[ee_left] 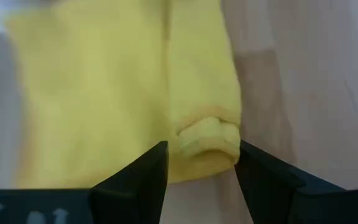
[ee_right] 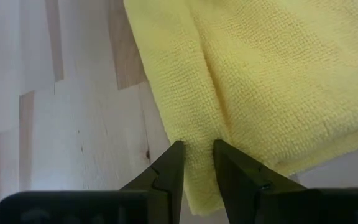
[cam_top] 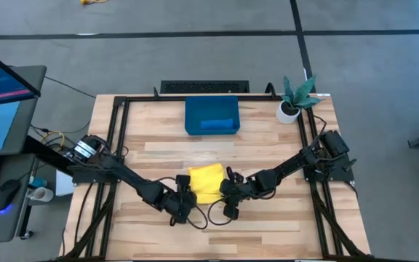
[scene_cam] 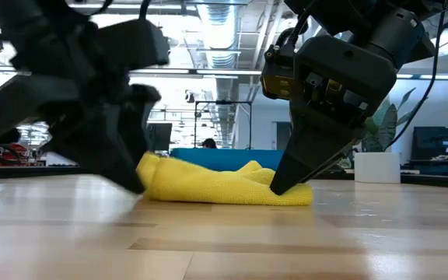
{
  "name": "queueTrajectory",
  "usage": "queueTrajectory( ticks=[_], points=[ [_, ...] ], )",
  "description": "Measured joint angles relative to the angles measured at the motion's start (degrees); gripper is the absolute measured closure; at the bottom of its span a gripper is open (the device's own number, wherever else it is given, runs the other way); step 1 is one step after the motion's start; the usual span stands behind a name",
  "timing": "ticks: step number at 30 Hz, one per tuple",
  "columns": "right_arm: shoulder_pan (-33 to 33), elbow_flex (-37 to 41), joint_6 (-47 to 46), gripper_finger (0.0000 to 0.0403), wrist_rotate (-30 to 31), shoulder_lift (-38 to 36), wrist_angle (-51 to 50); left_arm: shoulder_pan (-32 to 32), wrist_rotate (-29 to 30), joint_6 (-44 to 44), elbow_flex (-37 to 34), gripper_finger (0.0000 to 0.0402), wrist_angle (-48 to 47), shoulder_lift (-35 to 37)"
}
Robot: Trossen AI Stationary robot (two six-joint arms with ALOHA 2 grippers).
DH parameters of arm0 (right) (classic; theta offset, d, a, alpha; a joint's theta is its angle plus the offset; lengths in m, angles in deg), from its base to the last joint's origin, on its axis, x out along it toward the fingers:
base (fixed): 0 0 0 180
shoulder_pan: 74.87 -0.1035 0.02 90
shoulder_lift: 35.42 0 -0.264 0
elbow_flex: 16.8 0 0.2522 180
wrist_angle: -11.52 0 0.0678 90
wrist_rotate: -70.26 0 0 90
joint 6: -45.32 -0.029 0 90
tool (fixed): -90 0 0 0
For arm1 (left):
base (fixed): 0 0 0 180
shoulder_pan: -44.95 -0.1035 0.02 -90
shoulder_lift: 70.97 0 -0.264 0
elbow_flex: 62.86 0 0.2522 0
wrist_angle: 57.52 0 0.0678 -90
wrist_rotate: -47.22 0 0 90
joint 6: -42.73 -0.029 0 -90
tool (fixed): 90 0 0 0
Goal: Roll microfiber towels into tight, uniform cylinder then place into a basket
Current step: Roll the yellow towel
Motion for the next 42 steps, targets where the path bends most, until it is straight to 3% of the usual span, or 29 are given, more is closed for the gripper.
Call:
queueTrajectory(
  ticks=[4, 13, 24, 37, 42],
  points=[
    [0.00, 0.00, 0.00, 0.0290, 0.00, 0.00, -0.03, 1.15, 4.93, 0.57, 4.07, 0.0229, -6.36, 0.42],
    [0.01, -0.02, 0.00, 0.0290, 0.01, 0.00, -0.05, 4.23, 6.82, -1.60, 5.36, 0.0229, -5.33, 0.42],
    [0.00, -0.02, 0.00, 0.0290, 0.00, 0.00, -0.03, 4.03, 6.23, -13.66, 5.30, 0.0228, 6.24, -6.82],
    [0.00, -0.02, 0.03, 0.0290, 0.00, 0.00, -0.05, 3.71, 9.39, -10.04, 5.66, 0.0228, 2.61, -6.79],
    [0.00, -0.02, 0.03, 0.0290, 0.00, 0.00, -0.03, 1.33, 3.84, -6.25, 5.19, 0.0229, 2.28, -6.92]
  ],
)
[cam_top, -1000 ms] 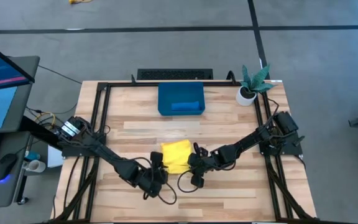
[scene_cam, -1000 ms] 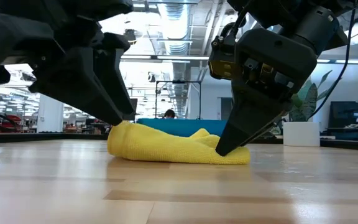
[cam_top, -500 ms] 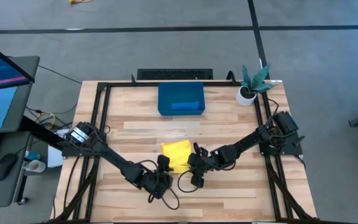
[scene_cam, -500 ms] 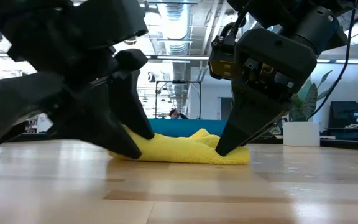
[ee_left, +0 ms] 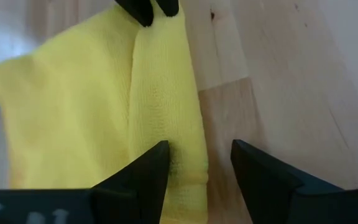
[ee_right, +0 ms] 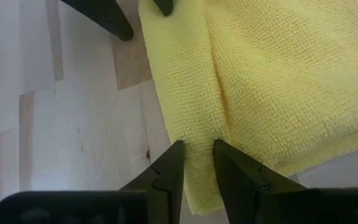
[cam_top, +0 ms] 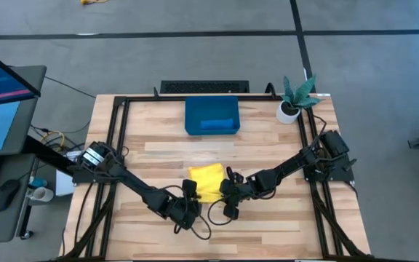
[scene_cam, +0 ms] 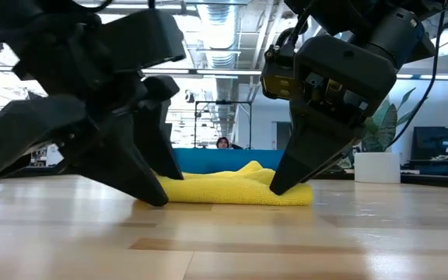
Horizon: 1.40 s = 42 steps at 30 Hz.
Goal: Roll microfiber towels into tight, uniform cylinder then place into a basket
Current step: Roll the yellow towel
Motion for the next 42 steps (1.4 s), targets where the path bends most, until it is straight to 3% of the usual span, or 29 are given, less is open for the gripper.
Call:
queueTrajectory(
  ticks=[9, 21, 25, 28, 33, 36, 42],
  points=[
    [0.07, -0.02, 0.19, 0.0290, -1.38, 0.00, 0.07, -4.08, -4.90, 8.85, 0.28, 0.0270, -4.20, -0.21],
    [0.04, 0.02, 4.15, 0.0290, -4.07, -1.48, -1.14, -5.56, -4.04, 11.94, 0.04, 0.0390, -5.78, -0.44],
    [-0.39, 0.20, 6.58, 0.0290, -5.64, -4.68, -5.79, -6.21, -6.62, 15.35, 0.00, 0.0387, -5.90, -0.42],
    [-1.74, 0.02, 9.12, 0.0290, -2.54, -9.44, -10.01, -6.69, -8.62, 17.33, 0.00, 0.0381, -5.91, -0.31],
    [-7.68, 0.04, 19.24, 0.0290, 8.54, -15.10, -14.20, -7.35, -11.25, 18.87, 0.07, 0.0385, -5.78, -0.15],
    [-10.83, 0.04, 25.75, 0.0290, 13.25, -14.52, -12.44, -7.58, -12.99, 18.97, 0.07, 0.0386, -4.25, -0.15],
    [-12.27, 0.04, 36.87, 0.0290, 13.92, -8.73, -6.75, -8.25, -15.14, 18.99, 0.11, 0.0384, -3.64, -0.13]
  ],
)
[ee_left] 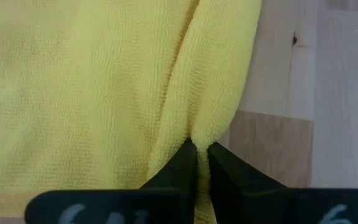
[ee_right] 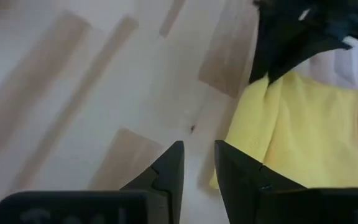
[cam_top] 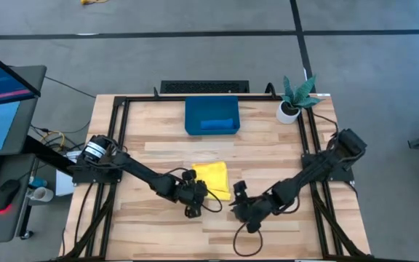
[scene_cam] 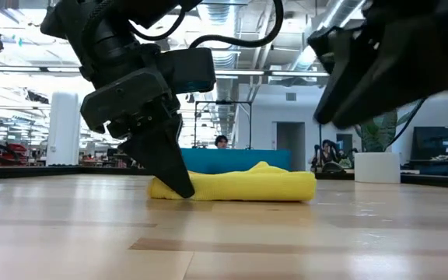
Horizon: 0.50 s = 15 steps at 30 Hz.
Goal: Roll microfiber towels into tight, uniform cylinder then place into a basket
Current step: Roll the yellow towel
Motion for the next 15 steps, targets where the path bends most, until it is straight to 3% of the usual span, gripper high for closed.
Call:
queueTrajectory(
  ticks=[7, 15],
  points=[
    [3.30, -0.32, 2.32, 0.0290, 1.25, 5.78, 4.12, -0.16, -0.30, 0.00, 0.00, 0.0384, 0.12, -0.01],
    [5.25, -0.44, -0.27, 0.0290, -0.20, 6.11, 3.81, -0.14, -0.30, 0.00, 0.00, 0.0383, 0.14, 0.00]
  ],
)
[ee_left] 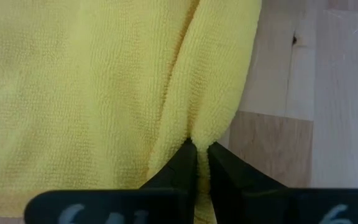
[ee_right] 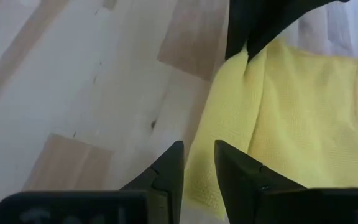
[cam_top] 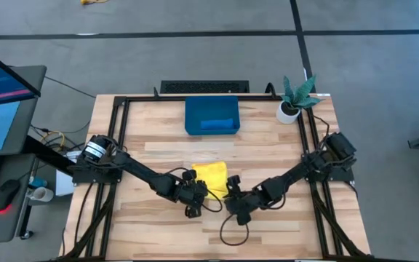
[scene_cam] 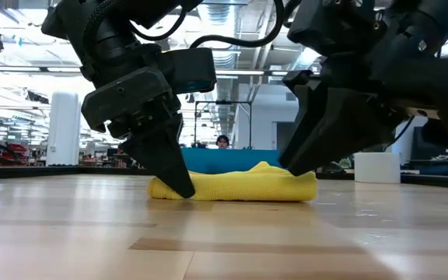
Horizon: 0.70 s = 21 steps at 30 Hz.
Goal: Roll microfiber towels into tight, uniform cylinder then place into a basket
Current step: Roll the yellow towel
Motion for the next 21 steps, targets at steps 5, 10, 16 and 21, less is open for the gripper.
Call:
queueTrajectory(
  ticks=[5, 10, 16, 21],
  points=[
    [1.23, 0.15, -1.37, 0.0276, -1.66, 1.88, -0.60, 0.02, 0.00, 0.00, 0.00, 0.0383, 0.02, 0.00],
    [2.16, -0.12, -1.80, 0.0238, -0.81, 3.46, 0.02, 0.02, 0.00, 0.00, 0.00, 0.0383, 0.02, -0.02],
    [3.16, -0.17, -5.96, 0.0213, -1.77, 3.56, -1.30, 0.02, -0.48, 0.00, 0.00, 0.0383, 0.31, -0.02],
    [4.17, -0.15, -7.79, 0.0235, -4.38, 3.51, -1.33, 0.02, -1.02, 0.00, -0.10, 0.0383, 0.28, 0.95]
  ],
)
